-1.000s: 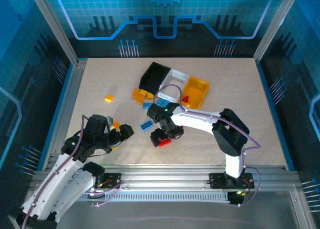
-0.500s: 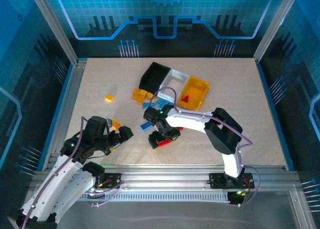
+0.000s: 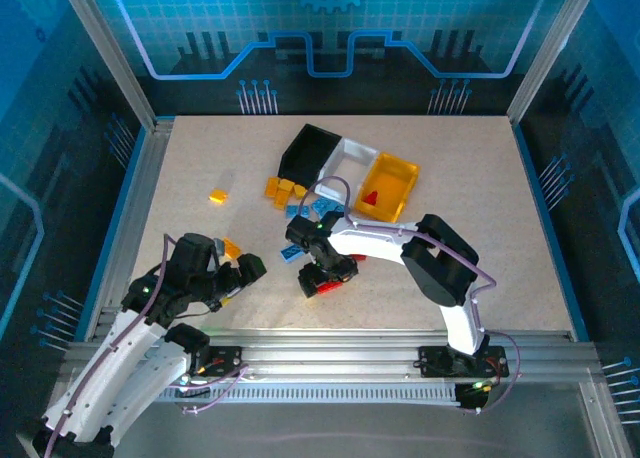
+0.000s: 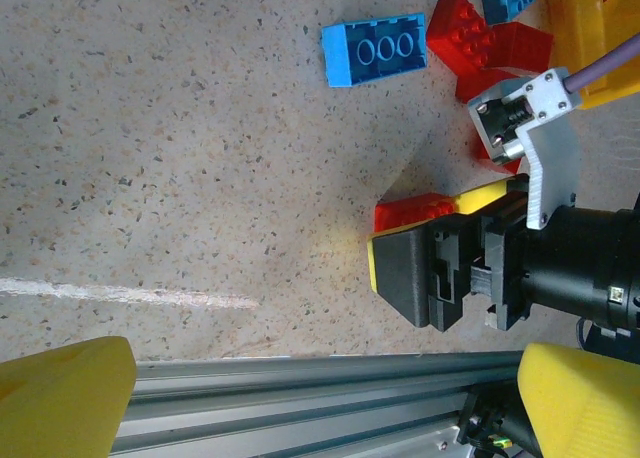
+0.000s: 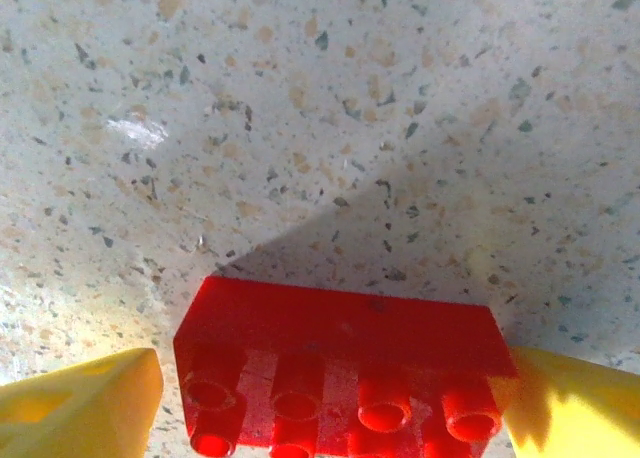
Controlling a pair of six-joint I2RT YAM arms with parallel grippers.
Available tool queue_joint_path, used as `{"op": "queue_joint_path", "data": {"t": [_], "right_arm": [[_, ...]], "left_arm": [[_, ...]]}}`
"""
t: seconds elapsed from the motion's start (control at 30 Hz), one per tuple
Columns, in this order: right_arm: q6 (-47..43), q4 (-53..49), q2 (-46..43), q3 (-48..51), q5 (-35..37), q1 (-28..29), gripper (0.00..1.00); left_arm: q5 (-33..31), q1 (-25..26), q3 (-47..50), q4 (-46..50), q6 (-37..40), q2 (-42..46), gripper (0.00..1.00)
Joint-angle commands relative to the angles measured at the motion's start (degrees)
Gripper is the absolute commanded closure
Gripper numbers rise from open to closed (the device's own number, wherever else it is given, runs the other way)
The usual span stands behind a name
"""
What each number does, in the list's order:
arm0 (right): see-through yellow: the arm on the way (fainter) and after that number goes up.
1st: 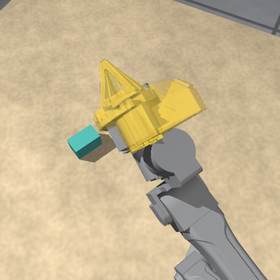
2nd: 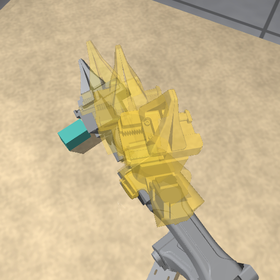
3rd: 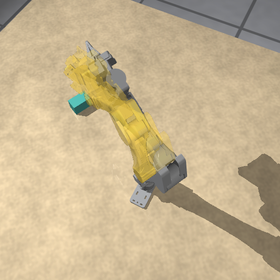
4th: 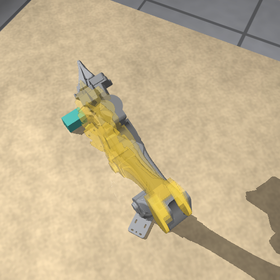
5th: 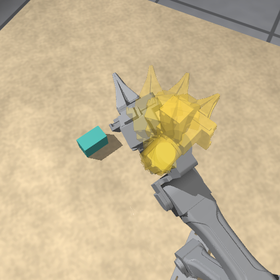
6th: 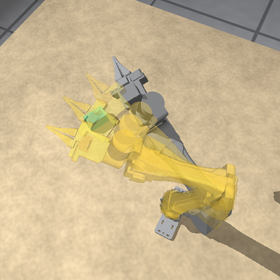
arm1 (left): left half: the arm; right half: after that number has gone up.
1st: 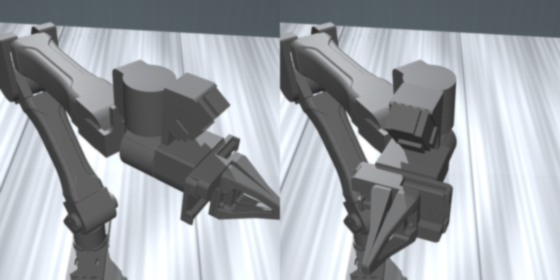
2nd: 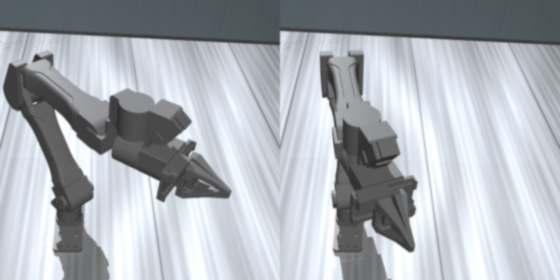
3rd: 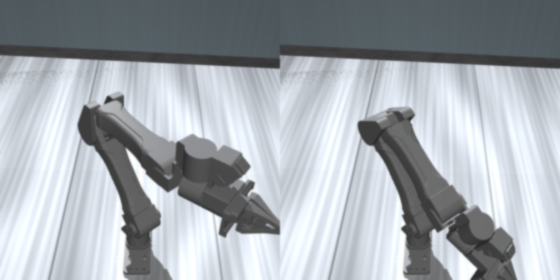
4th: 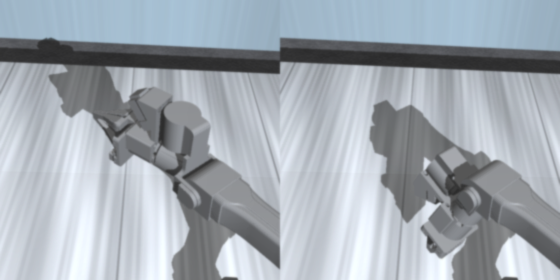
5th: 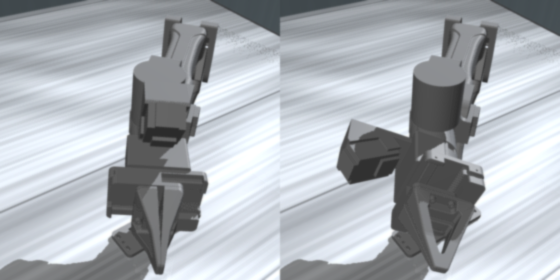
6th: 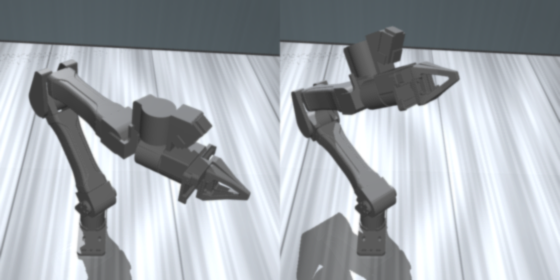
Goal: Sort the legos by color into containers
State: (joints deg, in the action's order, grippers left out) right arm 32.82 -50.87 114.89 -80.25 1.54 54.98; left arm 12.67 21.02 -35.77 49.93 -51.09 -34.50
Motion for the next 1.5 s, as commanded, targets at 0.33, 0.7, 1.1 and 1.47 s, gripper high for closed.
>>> {"op": "queue_joint_path", "data": {"t": [0.33,0.7,1.1,1.47], "right_arm": [[2.78,0.82,0.74,0.74,4.00,-1.29,0.37],[3.48,-0.96,-9.49,0.67,2.99,-5.41,0.42],[-1.38,-2.79,-14.49,-8.23,-1.13,-28.06,0.41],[-2.41,-2.73,1.43,-21.38,-4.68,-39.59,0.41]], "left_arm": [[-0.89,0.32,1.05,2.63,-1.22,2.14,0.01],[-4.49,0.31,0.05,5.00,-2.23,1.54,0.01],[-9.24,-0.82,-5.69,8.34,-3.42,-9.53,0.01],[-10.19,-2.79,-8.58,8.50,-2.19,-9.82,0.01]]}}
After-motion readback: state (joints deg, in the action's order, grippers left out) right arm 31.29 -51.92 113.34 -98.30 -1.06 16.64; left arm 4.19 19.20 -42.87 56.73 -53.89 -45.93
